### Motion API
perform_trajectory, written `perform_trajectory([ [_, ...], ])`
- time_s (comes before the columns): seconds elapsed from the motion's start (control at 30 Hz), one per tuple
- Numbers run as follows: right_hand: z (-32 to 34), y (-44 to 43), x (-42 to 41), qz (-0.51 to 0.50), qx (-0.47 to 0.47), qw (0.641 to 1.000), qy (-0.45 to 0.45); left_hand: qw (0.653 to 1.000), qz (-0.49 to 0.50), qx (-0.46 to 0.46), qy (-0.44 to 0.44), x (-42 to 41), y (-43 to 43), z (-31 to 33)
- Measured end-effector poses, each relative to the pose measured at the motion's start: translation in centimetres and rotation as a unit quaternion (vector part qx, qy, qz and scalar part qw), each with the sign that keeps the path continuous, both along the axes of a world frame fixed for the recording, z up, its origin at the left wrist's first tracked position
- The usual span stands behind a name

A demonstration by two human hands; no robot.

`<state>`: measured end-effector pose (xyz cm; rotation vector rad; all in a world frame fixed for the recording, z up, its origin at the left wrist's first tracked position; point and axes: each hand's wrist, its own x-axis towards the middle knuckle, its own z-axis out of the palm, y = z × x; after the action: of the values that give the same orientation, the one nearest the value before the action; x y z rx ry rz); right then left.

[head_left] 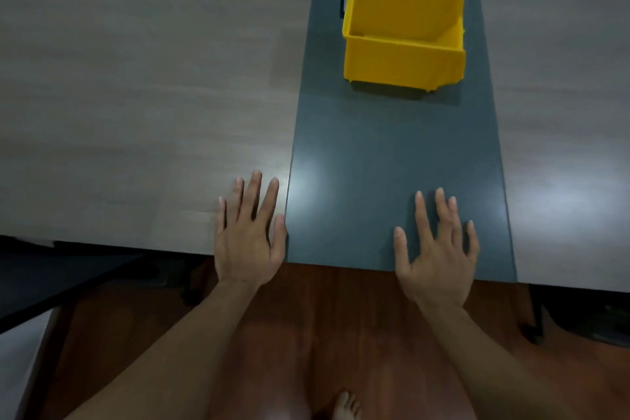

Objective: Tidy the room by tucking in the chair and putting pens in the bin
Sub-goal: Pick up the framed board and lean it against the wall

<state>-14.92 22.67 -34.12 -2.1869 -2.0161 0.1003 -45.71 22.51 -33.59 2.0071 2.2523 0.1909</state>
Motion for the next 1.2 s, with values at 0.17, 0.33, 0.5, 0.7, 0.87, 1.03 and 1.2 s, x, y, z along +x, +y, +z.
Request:
perform_trajectory([
  [0.17,-1.0,0.7,-0.1,-0.006,0.054,0.998,-0.011,0.999,0.005,0.034,0.005,-0.2,0.4,-0.9],
  [0.33,-1.0,1.7,-0.4,-0.013,0.073,0.997,-0.009,0.999,0.004,0.030,0.010,-0.4,1.6,-1.0],
  [0.5,-0.9,3.4,-0.6,-0.018,0.073,0.997,-0.012,0.999,0.004,0.037,0.019,-0.5,3.2,-1.1],
  [0.7,-0.9,5.5,-0.4,-0.019,0.082,0.996,-0.008,0.999,0.003,0.044,0.022,-0.1,5.2,-1.0],
  [0.87,-1.0,6.3,0.3,-0.012,0.079,0.997,-0.017,0.999,0.005,0.041,0.027,0.4,5.8,-1.1],
  [1.03,-1.0,6.4,0.6,-0.007,0.063,0.998,-0.021,0.999,0.005,0.027,0.031,0.4,5.8,-1.0],
  [1.2,-0.7,6.5,0.7,-0.005,0.028,0.999,-0.024,0.999,0.006,0.001,0.032,0.5,6.0,-0.7],
])
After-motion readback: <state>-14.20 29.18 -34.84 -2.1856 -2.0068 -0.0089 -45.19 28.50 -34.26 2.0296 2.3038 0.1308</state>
